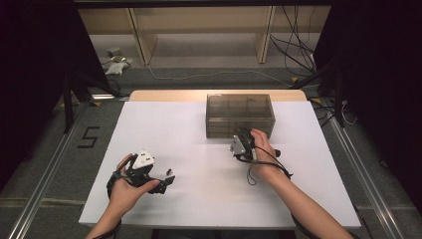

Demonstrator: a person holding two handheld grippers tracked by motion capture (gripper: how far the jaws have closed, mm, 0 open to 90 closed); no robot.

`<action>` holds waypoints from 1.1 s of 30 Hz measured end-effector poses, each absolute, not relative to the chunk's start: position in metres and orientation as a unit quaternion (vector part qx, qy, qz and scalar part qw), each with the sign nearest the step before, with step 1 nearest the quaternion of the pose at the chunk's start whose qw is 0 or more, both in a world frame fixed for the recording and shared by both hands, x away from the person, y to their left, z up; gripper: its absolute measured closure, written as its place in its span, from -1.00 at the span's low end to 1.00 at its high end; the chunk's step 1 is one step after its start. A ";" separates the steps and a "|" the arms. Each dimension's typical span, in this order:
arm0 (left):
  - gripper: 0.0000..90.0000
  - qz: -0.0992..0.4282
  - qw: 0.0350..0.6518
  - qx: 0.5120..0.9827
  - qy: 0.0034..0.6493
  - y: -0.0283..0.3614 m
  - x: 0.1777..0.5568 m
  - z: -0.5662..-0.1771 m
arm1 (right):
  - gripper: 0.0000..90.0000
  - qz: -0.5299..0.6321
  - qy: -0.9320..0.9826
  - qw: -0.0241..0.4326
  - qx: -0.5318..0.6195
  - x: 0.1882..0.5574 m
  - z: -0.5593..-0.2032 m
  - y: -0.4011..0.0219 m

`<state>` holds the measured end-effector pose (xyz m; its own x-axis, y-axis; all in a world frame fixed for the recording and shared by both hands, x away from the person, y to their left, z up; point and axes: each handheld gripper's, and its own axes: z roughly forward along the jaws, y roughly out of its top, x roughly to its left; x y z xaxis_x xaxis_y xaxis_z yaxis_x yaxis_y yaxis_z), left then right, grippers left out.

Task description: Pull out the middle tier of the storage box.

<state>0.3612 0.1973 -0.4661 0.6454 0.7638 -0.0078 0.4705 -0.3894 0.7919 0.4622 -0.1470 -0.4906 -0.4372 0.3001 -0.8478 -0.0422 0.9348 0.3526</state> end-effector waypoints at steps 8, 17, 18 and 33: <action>-0.99 0.185 0.402 0.812 0.381 0.198 0.361 -0.466 | 0.62 0.139 0.825 0.544 0.063 0.461 -0.492 -0.144; -0.99 0.186 0.403 0.812 0.380 0.198 0.361 -0.466 | 0.71 0.124 0.814 0.565 0.055 0.460 -0.497 -0.144; -0.99 0.186 0.403 0.812 0.380 0.198 0.361 -0.466 | 0.72 0.122 0.814 0.565 0.056 0.460 -0.497 -0.144; -0.98 0.187 0.403 0.811 0.379 0.198 0.361 -0.466 | 0.76 0.110 0.807 0.578 0.044 0.459 -0.499 -0.143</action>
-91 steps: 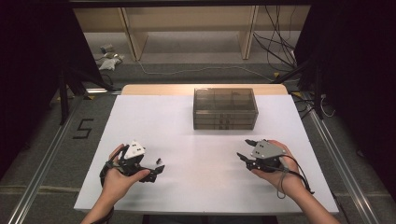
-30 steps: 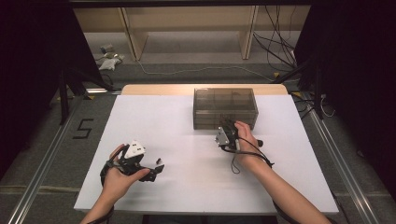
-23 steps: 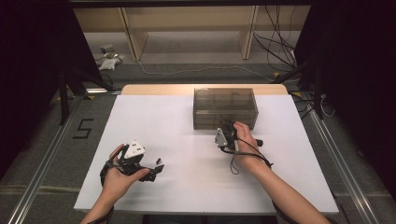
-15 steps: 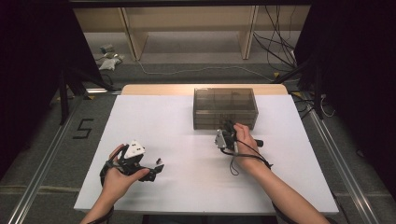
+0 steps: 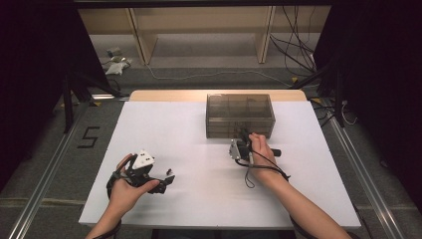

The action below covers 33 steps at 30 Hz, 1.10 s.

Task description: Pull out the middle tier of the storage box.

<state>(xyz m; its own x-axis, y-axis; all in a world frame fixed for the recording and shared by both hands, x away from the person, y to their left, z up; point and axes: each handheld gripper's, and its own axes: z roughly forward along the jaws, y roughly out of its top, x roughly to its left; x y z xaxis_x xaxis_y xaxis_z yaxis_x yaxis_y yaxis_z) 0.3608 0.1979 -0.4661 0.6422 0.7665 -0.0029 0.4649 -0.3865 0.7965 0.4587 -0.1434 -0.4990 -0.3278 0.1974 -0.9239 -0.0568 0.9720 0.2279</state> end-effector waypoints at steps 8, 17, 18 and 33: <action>-0.98 0.188 0.404 0.811 0.379 0.198 0.361 -0.466 | 0.77 0.110 0.811 0.573 0.043 0.459 -0.497 -0.144; -0.97 0.187 0.404 0.811 0.379 0.198 0.361 -0.466 | 0.77 0.108 0.810 0.575 0.042 0.458 -0.498 -0.143; -0.97 0.187 0.404 0.811 0.379 0.198 0.361 -0.466 | 0.77 0.107 0.811 0.574 0.042 0.458 -0.498 -0.143; -0.97 0.188 0.404 0.811 0.378 0.198 0.361 -0.466 | 0.77 0.107 0.810 0.575 0.042 0.458 -0.497 -0.144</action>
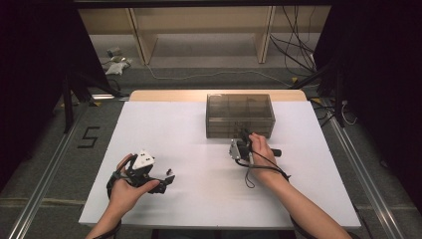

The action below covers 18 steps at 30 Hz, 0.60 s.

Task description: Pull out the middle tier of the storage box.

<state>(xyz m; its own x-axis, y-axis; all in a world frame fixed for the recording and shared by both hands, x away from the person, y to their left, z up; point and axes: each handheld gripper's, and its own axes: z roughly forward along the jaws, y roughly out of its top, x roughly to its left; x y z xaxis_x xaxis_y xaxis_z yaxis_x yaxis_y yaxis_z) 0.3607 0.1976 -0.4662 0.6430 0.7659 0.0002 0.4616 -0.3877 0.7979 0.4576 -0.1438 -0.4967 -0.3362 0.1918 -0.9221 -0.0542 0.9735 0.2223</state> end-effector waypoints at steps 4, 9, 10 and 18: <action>-0.97 0.189 0.402 0.813 0.376 0.198 0.361 -0.466 | 0.77 0.105 0.811 0.574 0.045 0.457 -0.497 -0.143; -0.97 0.189 0.402 0.813 0.375 0.197 0.361 -0.466 | 0.77 0.107 0.809 0.576 0.047 0.456 -0.497 -0.143; -0.97 0.190 0.402 0.813 0.376 0.197 0.361 -0.466 | 0.77 0.107 0.809 0.576 0.047 0.456 -0.497 -0.143; -0.97 0.190 0.402 0.814 0.375 0.197 0.361 -0.466 | 0.77 0.111 0.807 0.578 0.046 0.455 -0.498 -0.142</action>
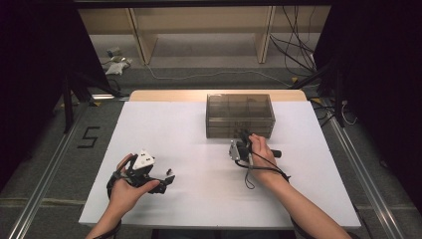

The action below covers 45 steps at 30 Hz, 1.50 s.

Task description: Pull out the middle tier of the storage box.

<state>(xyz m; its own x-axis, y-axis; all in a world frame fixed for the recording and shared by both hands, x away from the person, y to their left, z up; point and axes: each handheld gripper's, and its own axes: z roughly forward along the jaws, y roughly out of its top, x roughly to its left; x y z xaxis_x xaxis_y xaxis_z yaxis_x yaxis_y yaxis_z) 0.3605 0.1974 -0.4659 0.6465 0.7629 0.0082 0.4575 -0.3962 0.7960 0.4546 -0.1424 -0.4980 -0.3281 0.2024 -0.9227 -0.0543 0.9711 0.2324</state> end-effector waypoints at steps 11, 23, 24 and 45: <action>-0.97 0.193 0.400 0.815 0.374 0.197 0.360 -0.466 | 0.77 0.100 0.812 0.573 0.053 0.451 -0.496 -0.140; -0.97 0.193 0.399 0.815 0.373 0.197 0.360 -0.466 | 0.76 0.091 0.814 0.570 0.059 0.445 -0.495 -0.138; -0.97 0.193 0.399 0.815 0.373 0.197 0.360 -0.466 | 0.76 0.096 0.815 0.568 0.061 0.443 -0.494 -0.137; -0.95 0.199 0.399 0.816 0.368 0.194 0.358 -0.465 | 0.16 0.091 0.883 0.457 0.053 0.458 -0.453 -0.187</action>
